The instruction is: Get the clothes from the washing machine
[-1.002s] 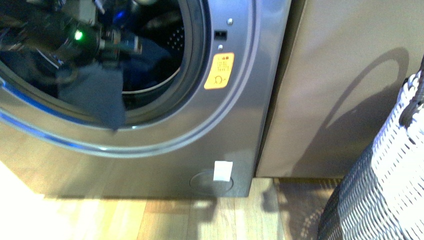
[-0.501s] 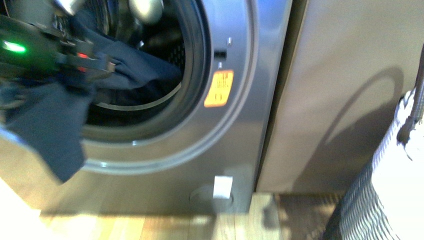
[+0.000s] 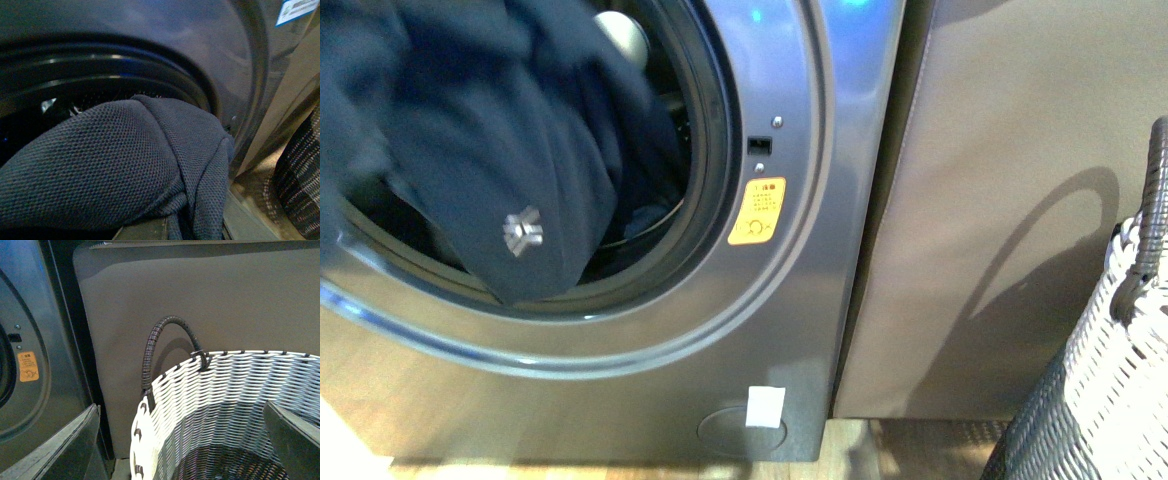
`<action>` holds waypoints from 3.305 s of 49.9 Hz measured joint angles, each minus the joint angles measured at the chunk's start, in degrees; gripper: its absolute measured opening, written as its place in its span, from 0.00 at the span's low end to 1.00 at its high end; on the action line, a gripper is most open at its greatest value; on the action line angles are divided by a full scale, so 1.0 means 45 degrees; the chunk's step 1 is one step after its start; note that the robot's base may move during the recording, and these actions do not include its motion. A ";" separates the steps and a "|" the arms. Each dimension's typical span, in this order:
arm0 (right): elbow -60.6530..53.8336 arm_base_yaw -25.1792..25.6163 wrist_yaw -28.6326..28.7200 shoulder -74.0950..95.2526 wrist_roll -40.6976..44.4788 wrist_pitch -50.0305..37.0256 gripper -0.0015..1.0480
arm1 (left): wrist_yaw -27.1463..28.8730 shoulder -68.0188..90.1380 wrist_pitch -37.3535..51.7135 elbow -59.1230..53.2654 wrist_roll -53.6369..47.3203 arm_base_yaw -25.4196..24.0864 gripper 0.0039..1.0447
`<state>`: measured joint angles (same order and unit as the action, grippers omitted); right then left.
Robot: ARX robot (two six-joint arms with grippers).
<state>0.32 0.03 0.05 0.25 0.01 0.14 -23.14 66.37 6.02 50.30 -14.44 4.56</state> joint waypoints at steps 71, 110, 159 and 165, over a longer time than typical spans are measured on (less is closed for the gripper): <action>0.0000 0.0000 0.0005 0.0000 -0.0005 0.0000 0.93 | 0.1205 0.3279 -0.2866 1.1720 0.1797 0.5464 0.10; 0.0000 0.0000 0.0000 0.0000 0.0000 0.0000 0.93 | 0.1486 0.4755 -0.3677 1.4756 0.2516 0.6183 0.10; 0.4979 0.1005 0.7781 0.9690 -0.3036 -0.8213 0.93 | 0.1491 0.4755 -0.3682 1.4756 0.2555 0.6188 0.10; 0.6980 0.0282 0.8825 1.1740 -0.3031 -0.8966 0.93 | 0.1491 0.4755 -0.3682 1.4756 0.2555 0.6188 0.10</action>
<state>31.73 1.30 39.77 53.08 -13.63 -40.21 -16.43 87.77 -10.55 116.71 -2.94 32.40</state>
